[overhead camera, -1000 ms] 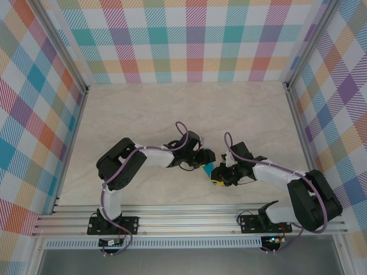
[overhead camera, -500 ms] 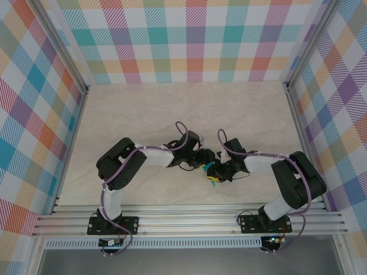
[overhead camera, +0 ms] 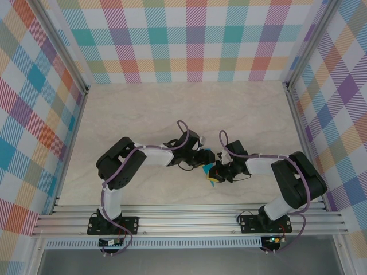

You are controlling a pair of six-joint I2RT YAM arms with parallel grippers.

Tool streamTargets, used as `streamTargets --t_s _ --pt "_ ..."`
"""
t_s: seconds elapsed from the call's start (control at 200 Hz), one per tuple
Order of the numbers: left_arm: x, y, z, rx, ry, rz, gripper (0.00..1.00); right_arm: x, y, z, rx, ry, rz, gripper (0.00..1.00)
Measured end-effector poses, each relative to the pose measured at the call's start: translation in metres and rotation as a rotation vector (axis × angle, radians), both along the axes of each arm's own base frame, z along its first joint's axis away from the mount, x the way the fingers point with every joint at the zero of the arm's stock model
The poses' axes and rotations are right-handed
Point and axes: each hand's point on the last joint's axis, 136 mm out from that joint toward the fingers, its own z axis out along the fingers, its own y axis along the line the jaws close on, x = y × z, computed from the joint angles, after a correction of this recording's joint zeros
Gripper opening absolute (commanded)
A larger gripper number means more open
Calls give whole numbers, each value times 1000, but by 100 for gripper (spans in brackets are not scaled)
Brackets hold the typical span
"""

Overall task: Fold a paper plane with a square sheet of paper (pick it up from the middle)
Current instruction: Fold the wing for the fifth time at the center of the table.

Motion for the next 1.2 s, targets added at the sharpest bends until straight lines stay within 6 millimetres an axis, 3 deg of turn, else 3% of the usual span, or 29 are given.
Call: streamTargets --t_s 0.54,0.87,1.2 --pt "21 10 4 -30 -36 -67 56 -1 0 0 2 -14 17 0" --pt "59 32 4 -31 -74 -29 57 -1 -1 0 -2 -24 17 0" --pt "77 41 5 -34 -73 -28 57 -1 -1 0 0 -26 18 0"
